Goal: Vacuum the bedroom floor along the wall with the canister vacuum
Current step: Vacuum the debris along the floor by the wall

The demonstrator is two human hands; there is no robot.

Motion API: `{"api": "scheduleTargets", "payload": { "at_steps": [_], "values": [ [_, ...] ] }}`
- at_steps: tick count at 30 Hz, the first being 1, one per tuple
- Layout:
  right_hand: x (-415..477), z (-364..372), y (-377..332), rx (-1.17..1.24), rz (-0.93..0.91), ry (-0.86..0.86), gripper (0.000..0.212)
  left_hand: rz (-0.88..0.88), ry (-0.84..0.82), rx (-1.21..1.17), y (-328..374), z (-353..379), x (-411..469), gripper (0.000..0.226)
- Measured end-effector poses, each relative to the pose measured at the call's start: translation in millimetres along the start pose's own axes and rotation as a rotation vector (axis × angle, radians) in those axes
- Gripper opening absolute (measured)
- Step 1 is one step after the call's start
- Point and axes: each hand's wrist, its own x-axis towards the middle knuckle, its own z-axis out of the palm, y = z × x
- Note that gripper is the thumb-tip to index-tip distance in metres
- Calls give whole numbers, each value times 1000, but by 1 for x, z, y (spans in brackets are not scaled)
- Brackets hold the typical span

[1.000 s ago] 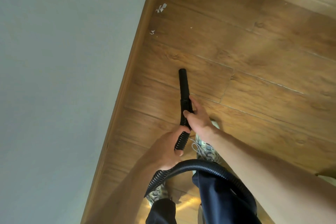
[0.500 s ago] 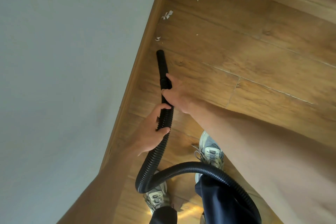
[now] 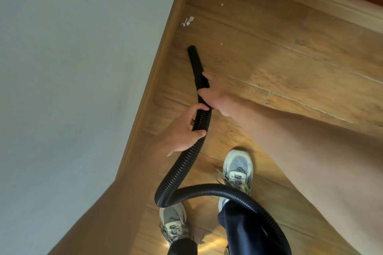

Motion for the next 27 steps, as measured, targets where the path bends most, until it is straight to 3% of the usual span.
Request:
{"api": "scheduleTargets", "payload": {
  "at_steps": [6, 17, 27],
  "values": [
    [-12, -17, 20, 94, 58, 59, 64, 19, -75, 67, 9, 15, -1, 54],
    [4, 22, -21, 62, -3, -24, 71, -53, 63, -25, -5, -22, -15, 55],
    [-11, -61, 26, 152, 98, 170, 66, -43, -108, 113, 52, 30, 17, 55]
  ]
}}
